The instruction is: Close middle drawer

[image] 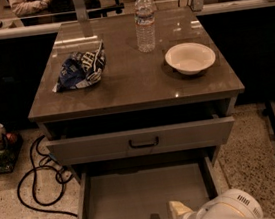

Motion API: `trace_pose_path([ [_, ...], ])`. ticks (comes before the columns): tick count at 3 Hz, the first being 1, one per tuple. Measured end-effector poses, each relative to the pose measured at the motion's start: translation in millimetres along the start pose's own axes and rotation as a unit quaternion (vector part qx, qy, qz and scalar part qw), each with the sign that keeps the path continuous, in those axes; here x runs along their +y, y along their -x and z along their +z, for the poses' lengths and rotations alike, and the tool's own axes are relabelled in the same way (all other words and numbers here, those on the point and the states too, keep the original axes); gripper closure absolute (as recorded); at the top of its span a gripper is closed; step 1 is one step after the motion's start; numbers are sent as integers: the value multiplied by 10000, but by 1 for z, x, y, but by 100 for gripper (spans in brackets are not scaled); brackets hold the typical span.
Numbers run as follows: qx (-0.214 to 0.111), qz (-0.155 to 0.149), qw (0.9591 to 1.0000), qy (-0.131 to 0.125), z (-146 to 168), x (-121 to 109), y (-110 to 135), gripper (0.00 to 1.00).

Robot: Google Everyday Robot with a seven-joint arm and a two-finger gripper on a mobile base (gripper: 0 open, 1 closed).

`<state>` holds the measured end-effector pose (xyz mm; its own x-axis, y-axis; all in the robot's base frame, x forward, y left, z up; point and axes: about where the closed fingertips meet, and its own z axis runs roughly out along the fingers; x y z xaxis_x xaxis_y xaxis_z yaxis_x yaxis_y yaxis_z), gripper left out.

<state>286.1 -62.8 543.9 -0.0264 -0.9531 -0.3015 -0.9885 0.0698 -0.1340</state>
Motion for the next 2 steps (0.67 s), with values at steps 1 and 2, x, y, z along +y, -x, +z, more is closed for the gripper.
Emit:
trace_pose_path([
  [1,-91,-73,9999,105,29,13,-5,0],
  [2,-60,-19,9998,169,41,18,-14,0],
])
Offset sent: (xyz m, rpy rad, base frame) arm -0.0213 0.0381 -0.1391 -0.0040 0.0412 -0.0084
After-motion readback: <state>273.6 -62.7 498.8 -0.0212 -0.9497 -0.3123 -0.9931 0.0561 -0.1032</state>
